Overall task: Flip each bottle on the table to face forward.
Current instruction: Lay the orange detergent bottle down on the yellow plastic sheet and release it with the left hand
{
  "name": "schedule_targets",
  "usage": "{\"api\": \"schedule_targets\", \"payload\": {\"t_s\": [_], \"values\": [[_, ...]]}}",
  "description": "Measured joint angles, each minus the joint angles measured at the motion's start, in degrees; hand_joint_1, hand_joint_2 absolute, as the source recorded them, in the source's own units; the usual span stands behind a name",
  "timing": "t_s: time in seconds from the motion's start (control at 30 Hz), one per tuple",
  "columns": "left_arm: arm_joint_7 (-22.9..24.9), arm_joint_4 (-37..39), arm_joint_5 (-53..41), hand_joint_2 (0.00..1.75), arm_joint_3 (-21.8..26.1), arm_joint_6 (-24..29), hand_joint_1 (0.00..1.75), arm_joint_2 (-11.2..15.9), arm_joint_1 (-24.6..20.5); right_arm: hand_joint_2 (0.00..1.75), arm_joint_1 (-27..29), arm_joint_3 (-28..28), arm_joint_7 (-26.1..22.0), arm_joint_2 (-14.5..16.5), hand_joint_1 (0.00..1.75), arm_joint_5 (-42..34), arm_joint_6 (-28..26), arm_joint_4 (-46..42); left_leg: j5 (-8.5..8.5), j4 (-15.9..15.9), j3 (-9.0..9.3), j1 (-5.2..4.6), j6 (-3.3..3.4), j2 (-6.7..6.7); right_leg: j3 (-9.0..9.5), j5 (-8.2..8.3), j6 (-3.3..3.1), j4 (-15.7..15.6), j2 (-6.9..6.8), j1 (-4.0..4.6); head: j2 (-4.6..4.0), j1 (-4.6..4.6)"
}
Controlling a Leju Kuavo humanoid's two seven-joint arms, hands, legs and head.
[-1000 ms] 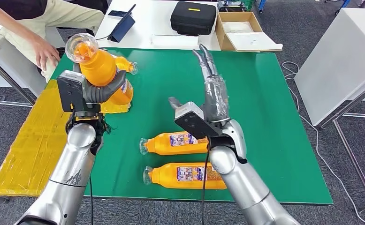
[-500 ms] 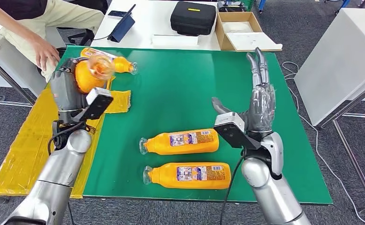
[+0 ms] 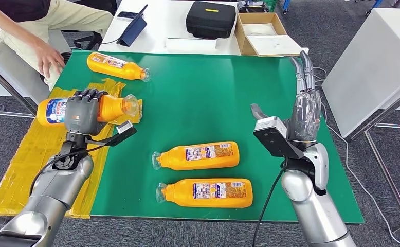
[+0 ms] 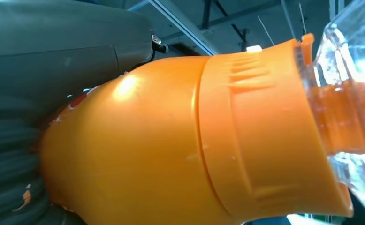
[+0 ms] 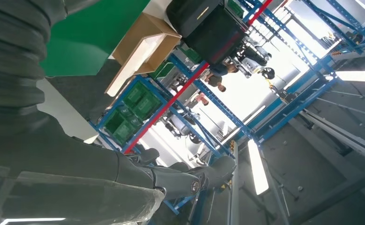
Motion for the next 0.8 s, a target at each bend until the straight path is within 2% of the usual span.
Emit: {"api": "schedule_targets", "payload": {"t_s": [0.3,0.6,0.63,0.73,0.77,0.8], "values": [[1.54,8.12,-4.37,1.75,-0.63,-2.38,1.75,2.08,-1.14,1.75,-0.24,-0.21,0.19,-1.71,0.0,-1.19,0.81,1.32,0.0,0.0,0.0,-0.01,0.0,0.0,0.01,0.0,0.0,-0.01,0.0,-0.01,0.0,0.01],[1.91,14.05,-4.56,1.75,-0.95,-8.2,1.75,3.56,-1.04,1.75,-0.28,-0.28,-0.1,-3.11,0.0,-1.77,1.6,2.61,0.0,0.0,0.0,0.0,0.0,-0.01,-0.01,-0.01,0.0,0.0,0.0,-0.01,0.0,-0.01],[1.82,14.61,-4.43,1.75,-0.96,-8.6,1.6,3.6,-1.03,1.75,-0.25,-0.32,-0.08,-3.27,0.0,-1.83,1.61,2.73,0.0,0.0,0.0,0.0,0.0,-0.01,-0.01,-0.01,0.0,0.0,0.0,-0.01,0.0,0.0],[1.72,16.23,-4.25,1.75,-1.0,-10.22,0.32,3.59,-1.08,1.75,-0.19,-0.49,0.21,-3.68,0.0,-1.89,2.22,3.1,0.0,0.0,0.0,-0.01,0.0,0.0,-0.01,0.0,0.0,-0.01,0.01,-0.01,0.0,0.01],[1.74,16.69,-4.25,1.75,-1.02,-10.9,0.03,3.58,-1.1,1.75,-0.19,-0.53,0.41,-3.77,0.0,-1.81,2.62,3.21,-0.01,0.0,0.0,-0.01,0.0,0.0,-0.01,0.0,0.0,-0.01,0.01,-0.01,0.0,0.01],[1.8,17.08,-4.27,1.75,-1.02,-11.65,0.0,3.56,-1.11,1.75,-0.19,-0.53,0.65,-3.86,0.0,-1.66,3.04,3.31,-0.01,0.0,0.0,-0.01,0.0,0.0,-0.01,0.0,0.0,-0.01,0.01,-0.01,0.0,0.01]]}}
